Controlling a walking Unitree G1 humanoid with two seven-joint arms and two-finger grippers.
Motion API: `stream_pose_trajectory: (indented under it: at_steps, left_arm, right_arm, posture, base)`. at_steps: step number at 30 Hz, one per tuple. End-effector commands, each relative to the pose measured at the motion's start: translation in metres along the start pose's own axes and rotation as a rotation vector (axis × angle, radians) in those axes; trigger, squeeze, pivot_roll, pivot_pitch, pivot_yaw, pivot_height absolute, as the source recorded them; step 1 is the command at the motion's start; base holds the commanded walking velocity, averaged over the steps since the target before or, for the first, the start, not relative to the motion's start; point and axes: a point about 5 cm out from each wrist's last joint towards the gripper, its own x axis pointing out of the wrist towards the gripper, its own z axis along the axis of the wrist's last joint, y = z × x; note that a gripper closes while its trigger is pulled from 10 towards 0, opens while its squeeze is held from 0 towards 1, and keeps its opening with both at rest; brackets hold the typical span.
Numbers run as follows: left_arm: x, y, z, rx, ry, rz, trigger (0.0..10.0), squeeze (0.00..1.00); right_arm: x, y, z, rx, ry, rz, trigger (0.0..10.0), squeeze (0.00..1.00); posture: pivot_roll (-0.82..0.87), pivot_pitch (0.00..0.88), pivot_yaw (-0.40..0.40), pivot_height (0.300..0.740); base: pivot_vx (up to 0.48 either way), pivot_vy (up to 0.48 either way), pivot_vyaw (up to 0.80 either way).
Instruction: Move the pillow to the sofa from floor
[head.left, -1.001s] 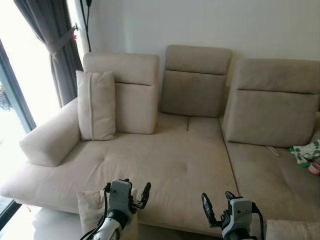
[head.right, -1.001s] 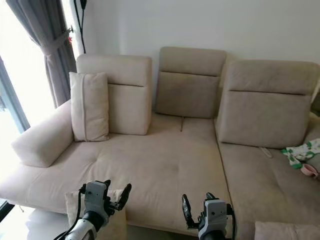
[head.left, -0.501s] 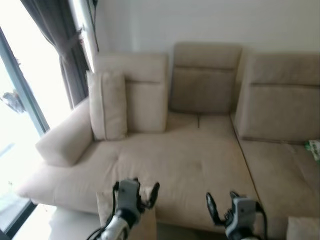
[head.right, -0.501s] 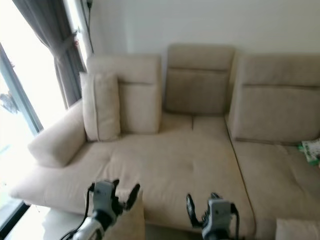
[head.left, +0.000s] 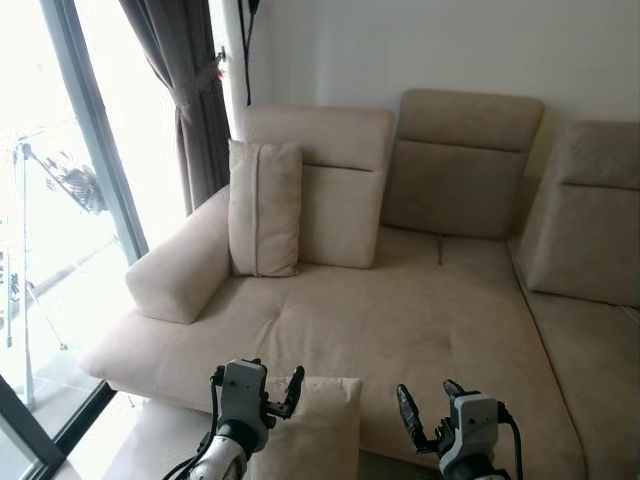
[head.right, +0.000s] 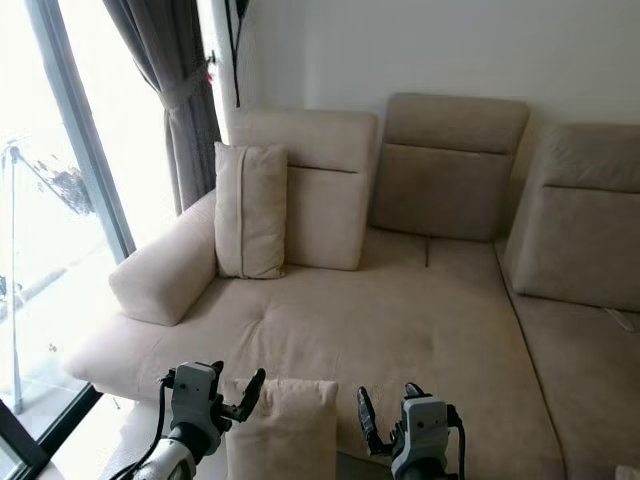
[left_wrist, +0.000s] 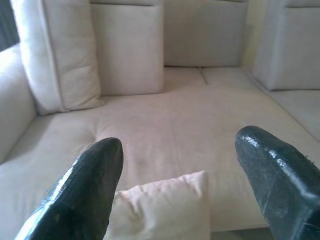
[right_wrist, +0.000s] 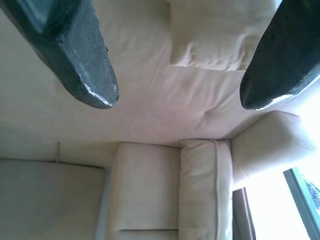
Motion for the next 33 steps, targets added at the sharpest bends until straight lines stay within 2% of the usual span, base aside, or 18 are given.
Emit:
stream_pose_trajectory:
  at_steps: [1, 10, 25, 33]
  left_arm:
    - [-0.0007, -0.0012, -0.0029, 0.004, 0.011, -0.004, 10.0, 0.00]
    - [-0.0016, -0.0010, -0.0036, 0.003, 0.014, 0.000, 10.0, 0.00]
    - [-0.0006, -0.0008, -0.0037, 0.002, 0.014, 0.000, 10.0, 0.00]
    - [-0.0013, -0.0012, -0.0038, 0.003, 0.014, -0.003, 10.0, 0.00]
  right_arm:
    - [-0.0003, -0.0004, -0.0009, 0.003, 0.003, -0.007, 10.0, 0.00]
    - [-0.0008, 0.0002, -0.0008, 0.003, 0.004, -0.006, 10.0, 0.00]
    - [0.0009, 0.0003, -0.0008, 0.002, 0.002, -0.004, 10.0, 0.00]
    - [0.0005, 0.0005, -0.0009, 0.003, 0.002, -0.005, 10.0, 0.00]
  posture:
    - [0.12, 0.000, 0.022, 0.740]
    - [0.12, 0.000, 0.021, 0.740]
    - [0.12, 0.000, 0.020, 0.740]
    - [0.12, 0.000, 0.021, 0.740]
  base:
    - [0.000, 0.000, 0.00]
    - [0.000, 0.000, 0.00]
    - [0.000, 0.414, 0.00]
    - [0.000, 0.100, 0.00]
